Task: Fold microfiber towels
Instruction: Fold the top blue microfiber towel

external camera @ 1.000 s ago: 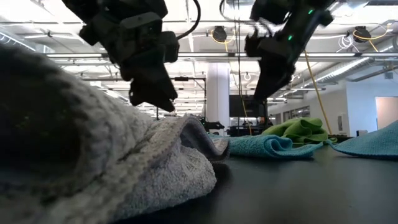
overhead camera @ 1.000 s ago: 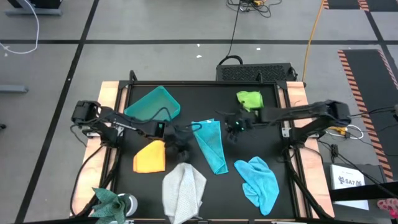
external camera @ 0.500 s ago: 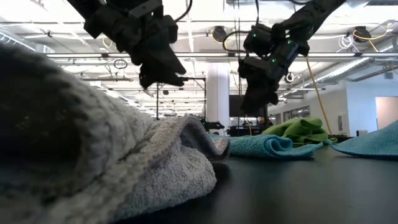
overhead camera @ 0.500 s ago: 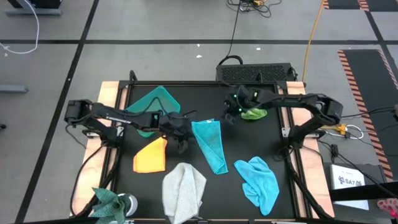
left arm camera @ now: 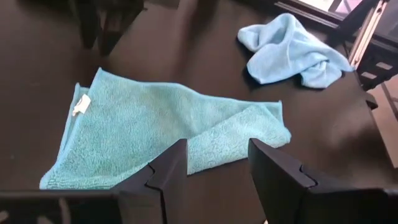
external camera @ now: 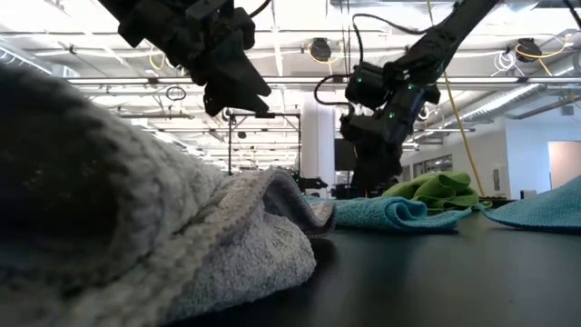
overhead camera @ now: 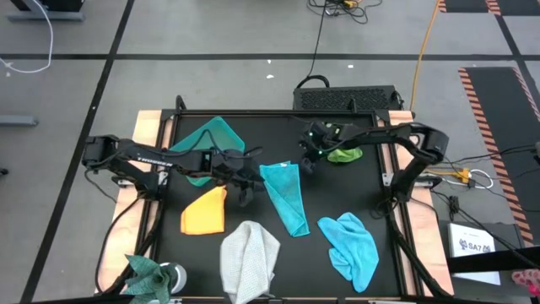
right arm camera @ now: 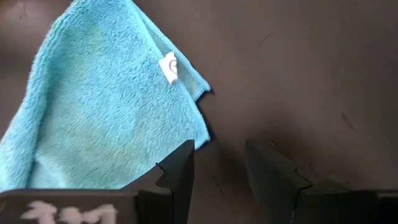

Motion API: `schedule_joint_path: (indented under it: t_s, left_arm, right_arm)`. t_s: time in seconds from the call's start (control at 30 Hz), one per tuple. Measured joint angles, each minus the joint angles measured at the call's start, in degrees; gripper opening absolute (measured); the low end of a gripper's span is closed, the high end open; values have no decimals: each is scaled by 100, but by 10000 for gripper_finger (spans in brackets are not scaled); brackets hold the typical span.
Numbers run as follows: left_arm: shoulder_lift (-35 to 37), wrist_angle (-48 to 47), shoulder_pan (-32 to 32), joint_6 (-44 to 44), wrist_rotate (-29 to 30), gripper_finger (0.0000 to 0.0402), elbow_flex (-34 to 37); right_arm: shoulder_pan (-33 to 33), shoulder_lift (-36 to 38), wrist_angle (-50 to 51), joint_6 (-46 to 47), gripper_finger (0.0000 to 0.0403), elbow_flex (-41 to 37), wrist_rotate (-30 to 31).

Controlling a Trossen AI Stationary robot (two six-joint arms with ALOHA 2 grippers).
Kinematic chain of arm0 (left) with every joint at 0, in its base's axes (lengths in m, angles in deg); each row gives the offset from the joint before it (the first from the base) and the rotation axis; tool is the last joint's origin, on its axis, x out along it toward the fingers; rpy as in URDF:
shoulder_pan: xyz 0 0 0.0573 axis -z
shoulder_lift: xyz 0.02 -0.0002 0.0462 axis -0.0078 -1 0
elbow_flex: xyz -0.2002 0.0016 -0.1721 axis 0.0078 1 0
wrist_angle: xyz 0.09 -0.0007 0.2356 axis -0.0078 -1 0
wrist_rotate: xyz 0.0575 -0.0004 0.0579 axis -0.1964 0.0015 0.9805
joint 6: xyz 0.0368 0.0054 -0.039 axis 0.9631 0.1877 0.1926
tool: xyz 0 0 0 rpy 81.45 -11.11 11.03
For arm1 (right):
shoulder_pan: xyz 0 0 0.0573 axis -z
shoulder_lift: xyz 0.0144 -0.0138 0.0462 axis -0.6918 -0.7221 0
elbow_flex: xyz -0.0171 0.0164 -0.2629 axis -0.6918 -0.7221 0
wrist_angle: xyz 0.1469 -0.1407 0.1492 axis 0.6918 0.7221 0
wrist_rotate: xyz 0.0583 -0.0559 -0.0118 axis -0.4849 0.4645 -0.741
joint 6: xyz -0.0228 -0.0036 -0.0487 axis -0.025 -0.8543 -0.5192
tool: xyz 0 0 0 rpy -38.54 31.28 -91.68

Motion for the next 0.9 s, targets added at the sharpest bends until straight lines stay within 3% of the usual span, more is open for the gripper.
schedule_joint_path:
  t_s: [0.33, 0.9]
  left_arm:
    - [0, -127, 0, -9, 17, 173, 0]
    - [0, -131, 0, 20, 23, 173, 0]
  right_arm:
    - [0, -512, -480, 2, 134, 0, -6]
    - [-328, -558, -609, 129, 134, 2, -144]
